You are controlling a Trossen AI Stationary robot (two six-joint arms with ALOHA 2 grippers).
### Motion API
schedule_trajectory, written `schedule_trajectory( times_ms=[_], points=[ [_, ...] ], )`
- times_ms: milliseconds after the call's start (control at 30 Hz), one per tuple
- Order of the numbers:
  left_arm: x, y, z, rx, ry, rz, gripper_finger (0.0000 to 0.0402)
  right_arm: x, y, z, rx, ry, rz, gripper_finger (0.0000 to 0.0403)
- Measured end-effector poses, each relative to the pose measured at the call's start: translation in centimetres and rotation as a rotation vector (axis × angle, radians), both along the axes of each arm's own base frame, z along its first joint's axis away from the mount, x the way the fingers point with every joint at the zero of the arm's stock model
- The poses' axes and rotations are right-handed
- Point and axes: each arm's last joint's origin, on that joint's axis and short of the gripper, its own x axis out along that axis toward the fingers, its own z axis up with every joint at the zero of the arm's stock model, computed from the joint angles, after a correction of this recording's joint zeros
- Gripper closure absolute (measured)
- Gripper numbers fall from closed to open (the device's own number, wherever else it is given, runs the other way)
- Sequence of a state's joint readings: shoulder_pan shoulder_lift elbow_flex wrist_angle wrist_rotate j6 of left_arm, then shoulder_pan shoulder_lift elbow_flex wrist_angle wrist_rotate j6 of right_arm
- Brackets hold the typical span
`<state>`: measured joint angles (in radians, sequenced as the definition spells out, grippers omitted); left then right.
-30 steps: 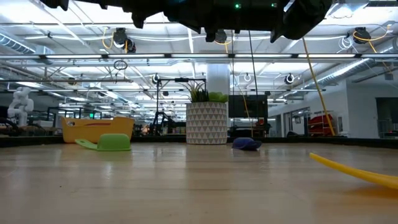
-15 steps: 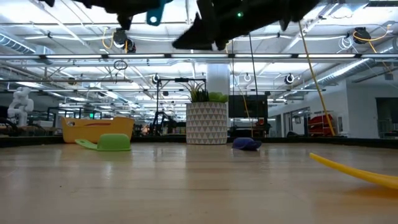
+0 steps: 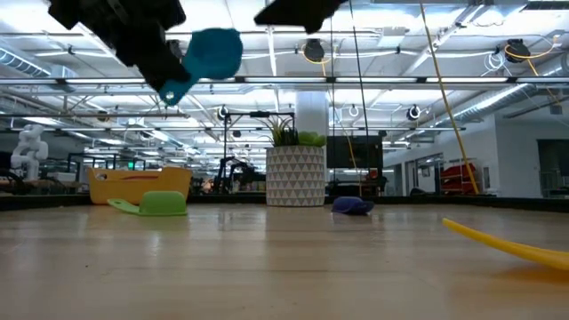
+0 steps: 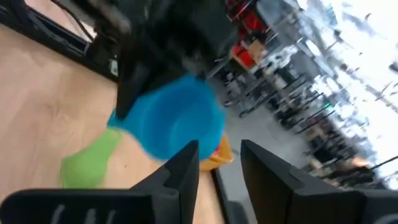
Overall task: Nest measuring cups in basket
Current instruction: Stack the light blue measuring cup on top of the dark orange measuring cup in the yellow bin
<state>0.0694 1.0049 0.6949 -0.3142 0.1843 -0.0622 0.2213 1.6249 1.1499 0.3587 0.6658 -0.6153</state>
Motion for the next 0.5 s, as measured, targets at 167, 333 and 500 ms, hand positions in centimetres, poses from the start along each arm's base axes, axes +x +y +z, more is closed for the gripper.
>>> schedule_trajectory(
  times_ms=[167,333,500],
  points=[
    [1.4,0.0,-1.5,-0.024,0.057,-0.007,0.0395,0.4,1.3,1.3,-0.046,-0.014,-0.002,0.0283],
    [2.6,0.1,-2.1,-0.076,0.046,-0.01,0.0388,2.2,1.3,0.4,-0.061,0.062,-0.009,0.0269],
    [2.9,0.2,-2.4,-0.099,0.054,-0.014,0.0396,3.8,0.7,-0.7,-0.075,0.119,-0.031,0.0256]
  ],
)
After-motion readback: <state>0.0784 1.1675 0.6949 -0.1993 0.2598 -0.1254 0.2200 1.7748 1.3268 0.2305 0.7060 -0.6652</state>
